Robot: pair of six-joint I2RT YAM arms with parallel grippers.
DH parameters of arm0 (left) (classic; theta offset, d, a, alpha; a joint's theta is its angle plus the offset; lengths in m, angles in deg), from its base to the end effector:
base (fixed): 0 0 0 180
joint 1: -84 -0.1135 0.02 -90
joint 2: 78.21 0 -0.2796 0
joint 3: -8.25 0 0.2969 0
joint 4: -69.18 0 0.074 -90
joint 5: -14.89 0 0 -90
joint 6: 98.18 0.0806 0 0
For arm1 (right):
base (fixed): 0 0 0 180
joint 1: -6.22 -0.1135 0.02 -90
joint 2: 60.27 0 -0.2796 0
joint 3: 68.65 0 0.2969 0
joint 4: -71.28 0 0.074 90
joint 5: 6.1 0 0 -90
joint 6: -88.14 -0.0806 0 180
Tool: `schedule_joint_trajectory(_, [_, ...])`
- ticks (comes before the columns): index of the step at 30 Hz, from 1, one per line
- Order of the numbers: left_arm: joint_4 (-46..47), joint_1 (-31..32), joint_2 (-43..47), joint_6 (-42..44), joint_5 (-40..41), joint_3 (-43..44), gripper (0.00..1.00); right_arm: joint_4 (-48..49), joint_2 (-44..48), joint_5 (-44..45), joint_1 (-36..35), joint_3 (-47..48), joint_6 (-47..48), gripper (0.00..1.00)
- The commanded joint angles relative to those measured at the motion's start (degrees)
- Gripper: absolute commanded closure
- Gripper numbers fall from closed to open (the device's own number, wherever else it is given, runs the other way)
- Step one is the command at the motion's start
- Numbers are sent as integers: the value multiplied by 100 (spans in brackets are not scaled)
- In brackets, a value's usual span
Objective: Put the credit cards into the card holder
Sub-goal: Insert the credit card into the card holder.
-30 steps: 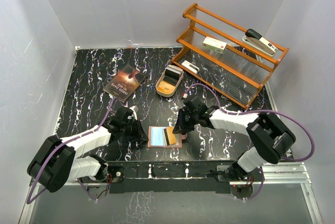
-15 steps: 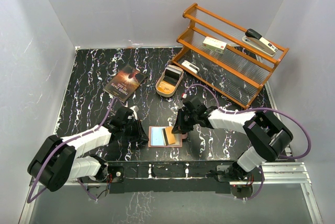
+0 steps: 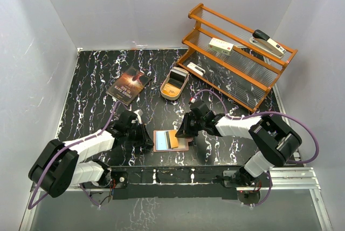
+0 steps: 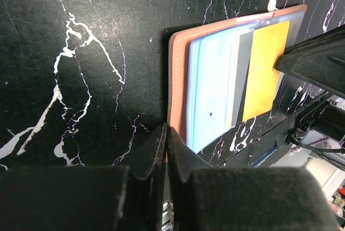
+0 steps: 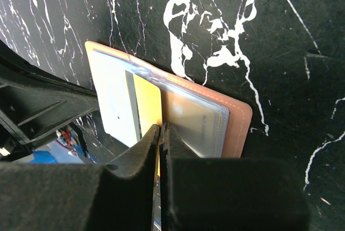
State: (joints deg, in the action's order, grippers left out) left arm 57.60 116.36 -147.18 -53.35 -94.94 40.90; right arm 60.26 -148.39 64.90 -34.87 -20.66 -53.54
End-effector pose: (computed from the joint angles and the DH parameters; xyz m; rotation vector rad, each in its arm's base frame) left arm 0.2044 -0.1619 0.0875 -0.1164 2.6078 -0.9826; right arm 0.2330 0.2380 0.0846 0.0915 2.7313 1.0114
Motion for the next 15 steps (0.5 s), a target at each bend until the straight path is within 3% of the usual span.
schedule_joint_trajectory(1, [-11, -12, 17, -46, -132, -87, 97, 568, 47, 83, -4, -32, -247, 100])
schedule_joint_trajectory(7, [116, -14, -3, -147, -238, -101, 97, 781, -65, 70, -110, 64, -403, 100])
schedule_joint_trajectory(15, [177, -15, -58, -183, -258, -109, 97, -275, -89, 393, -190, 514, 53, 71])
